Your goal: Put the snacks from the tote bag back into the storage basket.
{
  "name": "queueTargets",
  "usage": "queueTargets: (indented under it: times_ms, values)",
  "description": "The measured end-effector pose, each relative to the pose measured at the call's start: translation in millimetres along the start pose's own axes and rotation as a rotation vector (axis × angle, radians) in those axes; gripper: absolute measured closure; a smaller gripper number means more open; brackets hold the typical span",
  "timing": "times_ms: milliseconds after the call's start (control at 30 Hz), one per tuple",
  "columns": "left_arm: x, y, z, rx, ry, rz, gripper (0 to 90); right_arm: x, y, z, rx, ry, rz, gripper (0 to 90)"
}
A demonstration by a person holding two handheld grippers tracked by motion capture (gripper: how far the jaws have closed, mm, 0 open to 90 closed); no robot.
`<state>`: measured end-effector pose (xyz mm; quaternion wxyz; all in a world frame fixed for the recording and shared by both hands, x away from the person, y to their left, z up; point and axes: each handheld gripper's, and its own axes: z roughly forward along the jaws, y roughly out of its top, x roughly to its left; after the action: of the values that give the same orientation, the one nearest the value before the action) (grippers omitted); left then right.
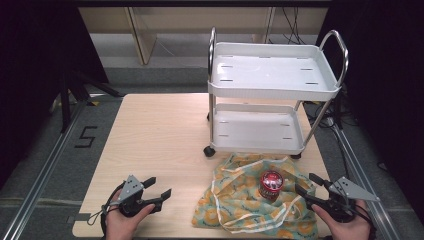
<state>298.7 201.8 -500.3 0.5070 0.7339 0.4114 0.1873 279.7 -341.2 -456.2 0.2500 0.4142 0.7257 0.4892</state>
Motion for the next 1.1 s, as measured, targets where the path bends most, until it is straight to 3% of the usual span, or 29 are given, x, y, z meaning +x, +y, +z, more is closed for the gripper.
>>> queueTargets:
  times_ms: [233,433,467,567,633,700,767,833,967,1067,1100]
  values:
    - [-0.7,-1.1,0.8,-0.001,-0.011,-0.008,25.2,5.7,2.7,7.5,0.035,0.042,-0.035,29.6]
    - [-1.1,-1.5,1.4,0.0,-0.018,-0.012,25.0,17.6,6.8,22.3,0.096,0.073,-0.062,23.7]
    - [-1.8,-1.8,1.6,-0.001,-0.014,-0.024,25.0,17.0,7.1,25.7,0.097,0.078,-0.088,23.0]
    - [-1.7,-1.9,1.7,-0.001,-0.016,-0.027,24.9,19.6,6.8,32.7,0.101,0.099,-0.099,21.7]
    - [-0.5,-1.6,1.6,-0.001,-0.023,-0.008,24.9,20.2,6.6,36.1,0.113,0.108,-0.108,20.9]
    - [-0.6,-1.6,1.5,-0.001,-0.022,-0.008,24.9,21.0,6.2,37.1,0.122,0.112,-0.095,20.6]
    - [-1.9,-1.9,1.9,0.0,-0.017,-0.024,24.8,20.4,4.9,44.7,0.134,0.13,-0.116,19.3]
    - [-1.2,-1.4,1.7,0.002,-0.019,0.001,24.7,21.1,4.4,48.6,0.147,0.148,-0.112,18.7]
    - [-1.2,-1.6,1.7,0.002,-0.018,-0.005,24.4,23.7,3.9,55.0,0.17,0.151,-0.094,17.4]
    - [-1.0,-1.7,2.3,0.001,-0.024,-0.005,24.3,23.0,3.3,61.4,0.161,0.173,-0.138,17.0]
    - [-1.0,-1.7,2.4,0.001,-0.025,-0.004,24.3,26.3,2.4,61.5,0.181,0.173,-0.106,16.6]
